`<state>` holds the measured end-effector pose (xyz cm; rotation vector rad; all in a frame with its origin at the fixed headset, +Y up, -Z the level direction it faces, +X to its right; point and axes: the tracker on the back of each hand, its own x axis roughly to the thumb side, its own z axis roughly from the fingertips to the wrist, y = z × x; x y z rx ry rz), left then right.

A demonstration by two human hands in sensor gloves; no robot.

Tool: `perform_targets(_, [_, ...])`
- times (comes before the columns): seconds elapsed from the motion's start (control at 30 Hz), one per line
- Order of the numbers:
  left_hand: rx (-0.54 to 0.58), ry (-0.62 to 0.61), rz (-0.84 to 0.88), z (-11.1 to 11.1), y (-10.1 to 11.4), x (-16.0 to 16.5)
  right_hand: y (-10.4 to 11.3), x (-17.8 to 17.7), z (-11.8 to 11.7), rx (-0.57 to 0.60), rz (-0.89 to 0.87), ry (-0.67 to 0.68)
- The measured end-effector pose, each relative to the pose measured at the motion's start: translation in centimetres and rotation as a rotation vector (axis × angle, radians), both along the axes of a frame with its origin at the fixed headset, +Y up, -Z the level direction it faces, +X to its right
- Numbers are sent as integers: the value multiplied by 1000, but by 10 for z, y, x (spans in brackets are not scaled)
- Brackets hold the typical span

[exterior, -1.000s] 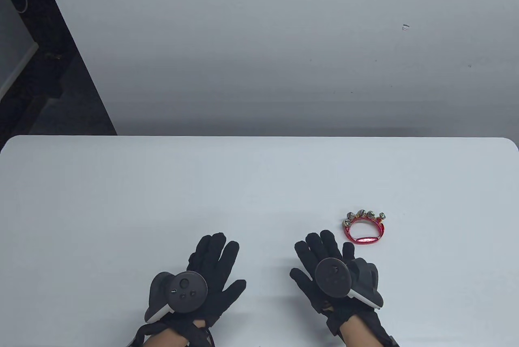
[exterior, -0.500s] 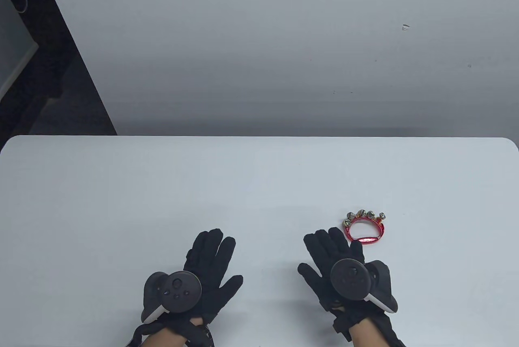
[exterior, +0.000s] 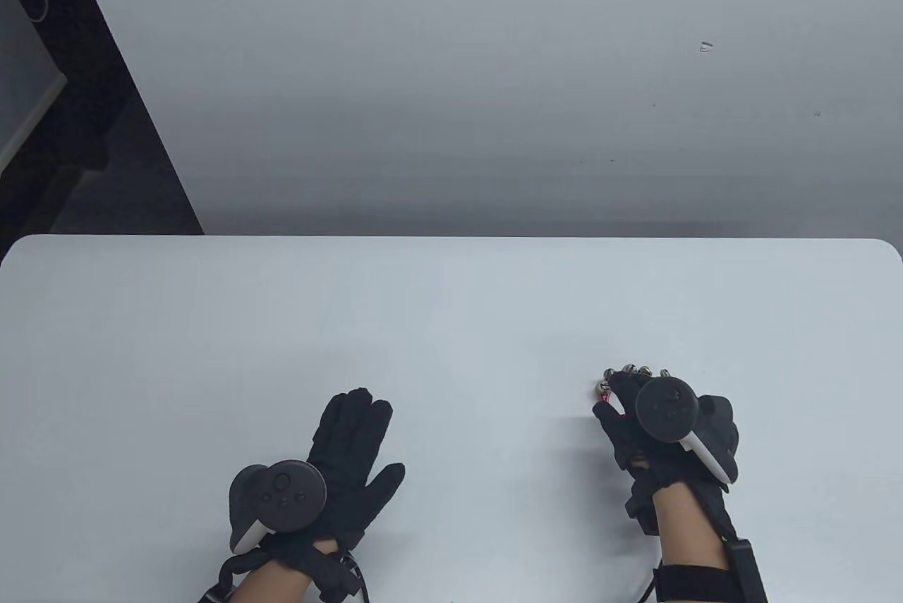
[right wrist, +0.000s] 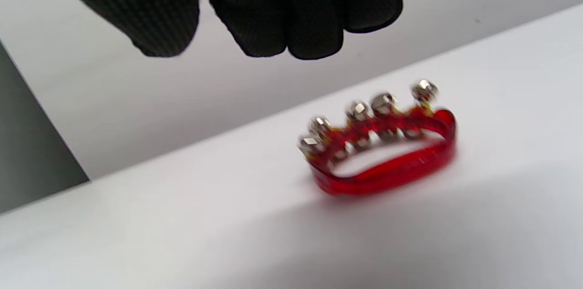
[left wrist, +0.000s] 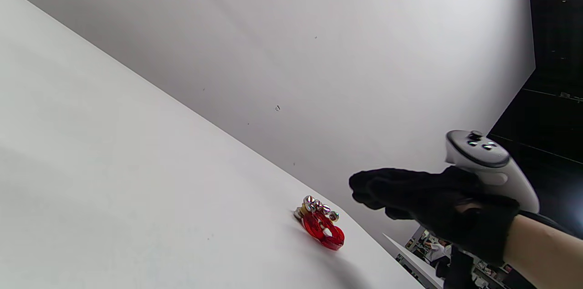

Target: Shake a handbell

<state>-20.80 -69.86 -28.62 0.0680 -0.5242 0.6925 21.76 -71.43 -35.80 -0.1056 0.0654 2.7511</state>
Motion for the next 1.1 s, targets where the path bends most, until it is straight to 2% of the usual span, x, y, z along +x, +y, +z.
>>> perform_targets(0.03, [-3, -1, -1, 0, -1, 0, -14, 1, -9, -57, 44, -19])
perform_targets(0.13, [-8, -4, -2, 0, 0, 0, -35, -2, -22, -134, 116, -41])
perform_targets(0.3, [-11, -12, -5, 0, 0, 1, -55, -10, -36, -242, 256, -79])
perform_targets(0.5, [-9, -26, -16, 0, -1, 5, -66, -20, -49, -242, 377, -137])
perform_targets(0.67, [-9, -23, -5, 0, -1, 4, -62, -23, -50, -173, 401, -127])
perform_targets(0.8, [-9, -16, 21, 0, 0, 2, -39, -21, -37, -70, 242, -89])
perform_targets(0.9, [-6, -13, 38, 0, 1, 0, -10, -23, -16, 47, -66, -53])
perform_targets(0.97, [3, -14, 54, 1, 2, -1, 9, -31, 5, 138, -341, 6])
perform_targets(1.0, [5, -16, 58, 1, 3, -1, 12, -34, 10, 144, -397, 23])
perform_targets(1.07, [12, -15, 65, 2, 4, -1, 20, -48, 29, 153, -673, 91])
perform_targets(1.1, [13, -16, 67, 2, 4, -2, 20, -55, 36, 141, -757, 130])
